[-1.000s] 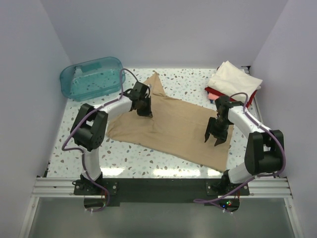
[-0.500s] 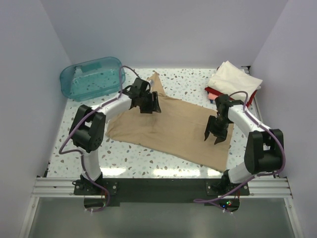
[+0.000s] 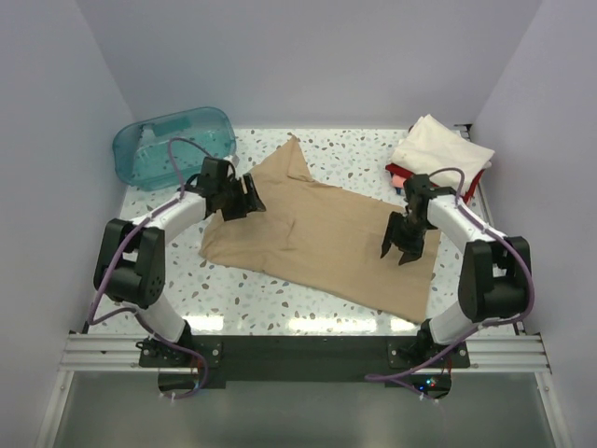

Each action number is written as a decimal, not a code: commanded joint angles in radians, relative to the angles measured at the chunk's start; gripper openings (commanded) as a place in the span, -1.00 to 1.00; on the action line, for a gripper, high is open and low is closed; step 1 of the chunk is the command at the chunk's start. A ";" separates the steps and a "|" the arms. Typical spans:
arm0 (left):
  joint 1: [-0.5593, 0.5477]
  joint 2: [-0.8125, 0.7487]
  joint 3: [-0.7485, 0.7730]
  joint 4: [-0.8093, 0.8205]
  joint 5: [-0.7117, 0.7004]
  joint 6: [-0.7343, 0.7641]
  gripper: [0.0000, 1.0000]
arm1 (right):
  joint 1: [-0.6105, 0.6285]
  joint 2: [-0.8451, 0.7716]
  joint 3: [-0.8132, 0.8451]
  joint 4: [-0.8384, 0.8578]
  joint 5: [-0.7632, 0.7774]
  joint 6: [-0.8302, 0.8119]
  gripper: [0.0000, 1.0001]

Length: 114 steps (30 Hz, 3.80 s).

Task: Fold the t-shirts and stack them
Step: Fold the tshirt

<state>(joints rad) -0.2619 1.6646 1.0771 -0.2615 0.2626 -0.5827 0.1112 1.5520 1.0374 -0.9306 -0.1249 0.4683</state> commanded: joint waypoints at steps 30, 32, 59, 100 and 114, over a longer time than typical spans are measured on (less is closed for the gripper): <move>0.043 -0.535 -0.718 -0.065 -0.206 -0.302 0.54 | 0.005 0.076 -0.261 0.139 -0.039 -0.033 0.12; 0.043 -0.609 -0.741 -0.102 -0.223 -0.319 0.55 | 0.004 0.069 -0.264 0.142 -0.041 -0.033 0.12; 0.032 -0.442 -0.221 -0.049 -0.290 -0.054 0.53 | -0.129 0.040 0.151 -0.059 0.122 -0.062 0.15; 0.059 0.524 0.644 0.131 -0.209 0.060 0.42 | -0.285 0.430 0.262 0.332 0.160 -0.045 -0.81; 0.067 0.732 0.836 0.122 -0.203 -0.008 0.17 | -0.283 0.388 0.250 0.268 0.174 -0.037 -0.99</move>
<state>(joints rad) -0.2039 2.3947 1.8847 -0.1471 0.0669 -0.5655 -0.1703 1.9343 1.3109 -0.6502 0.0338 0.4145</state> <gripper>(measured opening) 0.592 0.011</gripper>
